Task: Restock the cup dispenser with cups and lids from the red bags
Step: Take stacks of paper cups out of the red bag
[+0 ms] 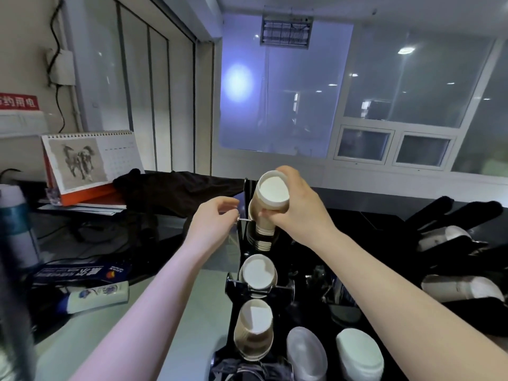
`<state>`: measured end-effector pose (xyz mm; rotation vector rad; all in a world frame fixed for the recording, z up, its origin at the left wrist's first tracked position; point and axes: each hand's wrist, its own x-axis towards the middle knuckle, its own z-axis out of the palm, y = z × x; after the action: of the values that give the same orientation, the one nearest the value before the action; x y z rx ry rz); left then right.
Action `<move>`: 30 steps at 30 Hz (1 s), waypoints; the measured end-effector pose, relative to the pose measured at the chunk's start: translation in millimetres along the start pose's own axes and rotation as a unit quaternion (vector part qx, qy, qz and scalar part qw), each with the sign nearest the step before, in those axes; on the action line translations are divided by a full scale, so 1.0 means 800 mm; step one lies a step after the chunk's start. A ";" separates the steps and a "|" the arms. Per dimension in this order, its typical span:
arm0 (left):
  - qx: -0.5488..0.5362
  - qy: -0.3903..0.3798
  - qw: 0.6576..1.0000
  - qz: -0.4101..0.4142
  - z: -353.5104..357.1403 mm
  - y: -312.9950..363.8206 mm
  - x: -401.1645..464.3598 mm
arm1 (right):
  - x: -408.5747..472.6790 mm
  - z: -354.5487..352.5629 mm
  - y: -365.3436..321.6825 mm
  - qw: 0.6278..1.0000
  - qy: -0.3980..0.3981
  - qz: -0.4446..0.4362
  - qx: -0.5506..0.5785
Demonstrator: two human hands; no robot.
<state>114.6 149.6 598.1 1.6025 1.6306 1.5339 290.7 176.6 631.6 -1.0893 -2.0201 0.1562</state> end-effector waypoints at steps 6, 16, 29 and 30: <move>-0.072 0.025 0.993 0.088 -0.015 0.021 -0.035 | -0.011 -0.013 0.002 0.999 -0.034 0.019 -0.026; -0.170 -0.046 0.968 0.178 0.014 0.103 -0.083 | -0.093 -0.104 0.004 0.997 0.076 -0.020 0.007; -0.185 -0.221 0.930 0.228 0.307 0.290 -0.205 | -0.325 -0.413 0.139 0.976 0.147 0.069 -0.144; -0.191 -0.236 0.923 0.236 0.338 0.310 -0.224 | -0.351 -0.445 0.151 0.971 0.157 0.087 -0.160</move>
<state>505.1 43.0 650.2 2.0138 0.6695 1.3999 702.9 -47.6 642.7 -1.3978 -1.6987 -0.2482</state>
